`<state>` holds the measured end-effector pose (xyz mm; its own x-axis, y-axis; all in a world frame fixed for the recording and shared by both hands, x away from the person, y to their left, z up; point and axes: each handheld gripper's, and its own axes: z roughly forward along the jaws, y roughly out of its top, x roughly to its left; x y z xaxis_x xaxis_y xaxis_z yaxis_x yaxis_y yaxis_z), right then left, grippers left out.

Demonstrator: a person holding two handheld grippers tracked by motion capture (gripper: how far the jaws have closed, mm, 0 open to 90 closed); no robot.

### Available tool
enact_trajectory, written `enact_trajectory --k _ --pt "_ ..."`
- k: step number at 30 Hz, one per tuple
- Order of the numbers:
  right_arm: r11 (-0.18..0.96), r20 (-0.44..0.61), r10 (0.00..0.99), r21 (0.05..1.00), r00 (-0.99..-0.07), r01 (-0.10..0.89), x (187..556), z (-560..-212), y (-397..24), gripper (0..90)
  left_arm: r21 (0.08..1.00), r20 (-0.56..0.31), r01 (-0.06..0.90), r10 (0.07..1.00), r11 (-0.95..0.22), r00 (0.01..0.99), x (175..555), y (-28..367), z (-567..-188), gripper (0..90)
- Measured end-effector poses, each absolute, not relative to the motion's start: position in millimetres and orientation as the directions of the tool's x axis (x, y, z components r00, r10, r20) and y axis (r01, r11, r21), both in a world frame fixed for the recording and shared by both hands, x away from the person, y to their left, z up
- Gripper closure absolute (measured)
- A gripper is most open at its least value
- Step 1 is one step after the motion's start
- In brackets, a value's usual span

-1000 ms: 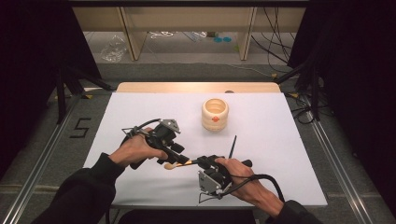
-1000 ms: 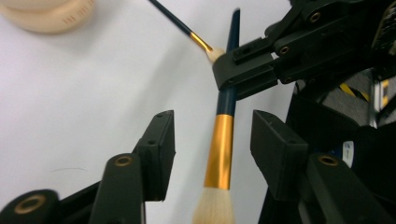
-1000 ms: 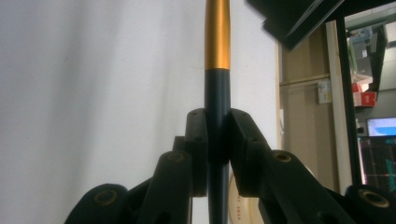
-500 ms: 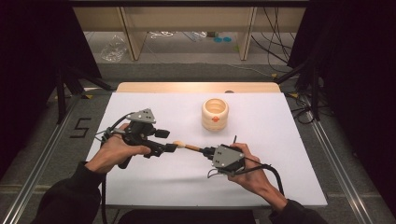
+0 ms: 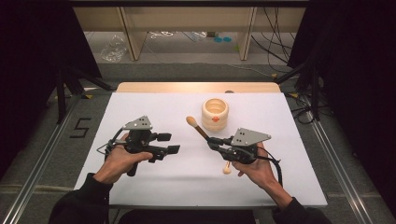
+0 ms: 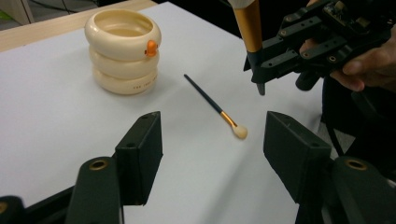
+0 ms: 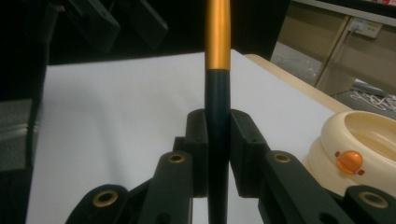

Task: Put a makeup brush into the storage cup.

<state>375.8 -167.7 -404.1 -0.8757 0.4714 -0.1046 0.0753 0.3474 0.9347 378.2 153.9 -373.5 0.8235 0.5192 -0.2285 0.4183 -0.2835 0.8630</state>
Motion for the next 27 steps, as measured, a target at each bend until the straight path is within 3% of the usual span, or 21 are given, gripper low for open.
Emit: enact_trajectory --k 7,13,27 --pt "0.285 -0.041 0.465 0.953 -0.884 0.106 374 -405 -166 78.9 0.916 -0.243 0.37 0.522 -0.153 0.818 378 141 -384 36.5" --pt "0.282 -0.048 0.459 0.955 -0.887 0.095 370 -405 -162 78.9 0.935 -0.229 0.33 0.486 -0.132 0.844 376 130 -386 36.7" --pt "0.289 -0.037 0.43 0.952 -0.902 0.098 367 -410 -155 78.8 0.946 -0.246 0.313 0.444 -0.082 0.862 375 115 -383 47.0"
